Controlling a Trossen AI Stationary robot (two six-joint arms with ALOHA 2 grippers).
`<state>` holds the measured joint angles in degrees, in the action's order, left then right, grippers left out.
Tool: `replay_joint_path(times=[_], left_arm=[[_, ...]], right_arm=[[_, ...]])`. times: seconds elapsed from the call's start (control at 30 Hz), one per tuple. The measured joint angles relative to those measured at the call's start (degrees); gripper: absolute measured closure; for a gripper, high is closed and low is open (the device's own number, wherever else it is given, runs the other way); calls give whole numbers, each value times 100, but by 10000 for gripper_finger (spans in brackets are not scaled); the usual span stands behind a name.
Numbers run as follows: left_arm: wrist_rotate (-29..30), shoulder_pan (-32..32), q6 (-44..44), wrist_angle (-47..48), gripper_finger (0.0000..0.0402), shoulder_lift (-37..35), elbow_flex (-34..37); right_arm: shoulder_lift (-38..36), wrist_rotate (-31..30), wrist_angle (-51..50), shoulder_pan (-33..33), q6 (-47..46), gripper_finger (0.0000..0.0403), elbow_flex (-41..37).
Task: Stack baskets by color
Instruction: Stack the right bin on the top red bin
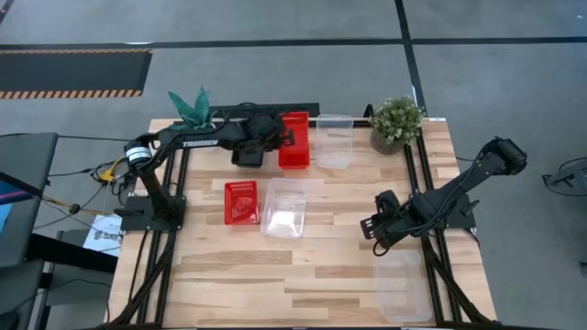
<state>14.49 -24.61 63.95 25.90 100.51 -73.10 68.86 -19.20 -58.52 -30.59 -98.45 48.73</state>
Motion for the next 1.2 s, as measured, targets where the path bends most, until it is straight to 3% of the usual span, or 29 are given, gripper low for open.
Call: replay_joint_path(times=[0.17,0.8,1.2], left_arm=[[356,160,151,388,401,-9,28],[836,339,171,-104,401,86,25],[617,419,276,-82,401,343,30]], right_arm=[[1,0,-11,0,16,281,0],[0,105,28,0,299,281,0],[2,122,28,0,299,281,2]])
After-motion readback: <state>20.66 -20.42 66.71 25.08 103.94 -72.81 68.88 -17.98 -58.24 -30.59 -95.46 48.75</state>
